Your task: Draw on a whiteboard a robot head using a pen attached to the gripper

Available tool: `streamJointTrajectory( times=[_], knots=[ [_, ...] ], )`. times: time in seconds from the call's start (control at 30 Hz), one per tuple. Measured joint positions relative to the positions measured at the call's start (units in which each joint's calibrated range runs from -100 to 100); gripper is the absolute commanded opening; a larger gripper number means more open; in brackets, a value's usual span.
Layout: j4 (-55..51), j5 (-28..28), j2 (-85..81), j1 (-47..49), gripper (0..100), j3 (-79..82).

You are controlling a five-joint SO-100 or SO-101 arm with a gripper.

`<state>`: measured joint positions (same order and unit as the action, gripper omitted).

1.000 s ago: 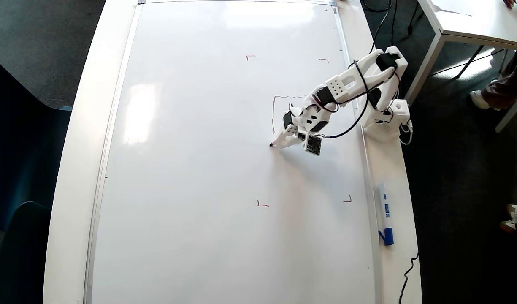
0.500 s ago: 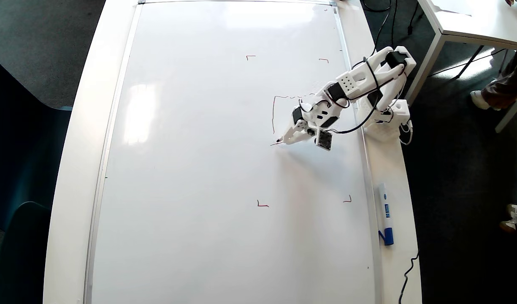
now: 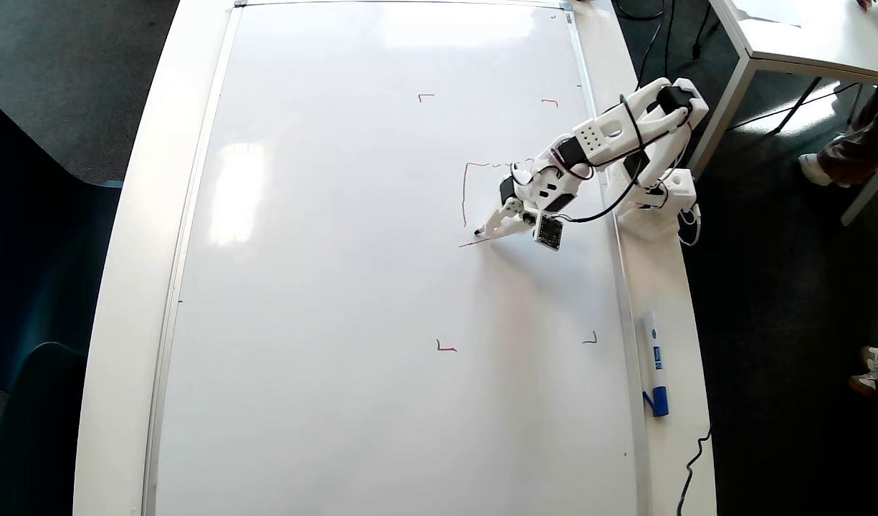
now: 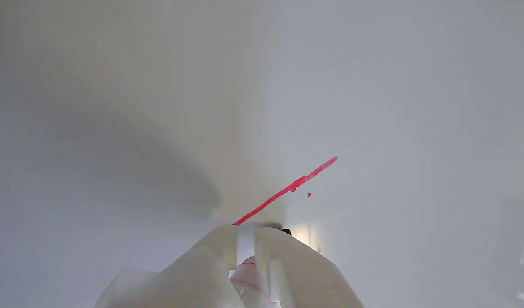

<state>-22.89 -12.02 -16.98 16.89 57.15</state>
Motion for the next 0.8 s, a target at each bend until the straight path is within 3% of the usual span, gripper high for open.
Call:
streamJointTrajectory(
  times=[0.8],
  knots=[
    [-2.36, 0.00, 4.15, -1.28, 1, -4.66]
  ],
)
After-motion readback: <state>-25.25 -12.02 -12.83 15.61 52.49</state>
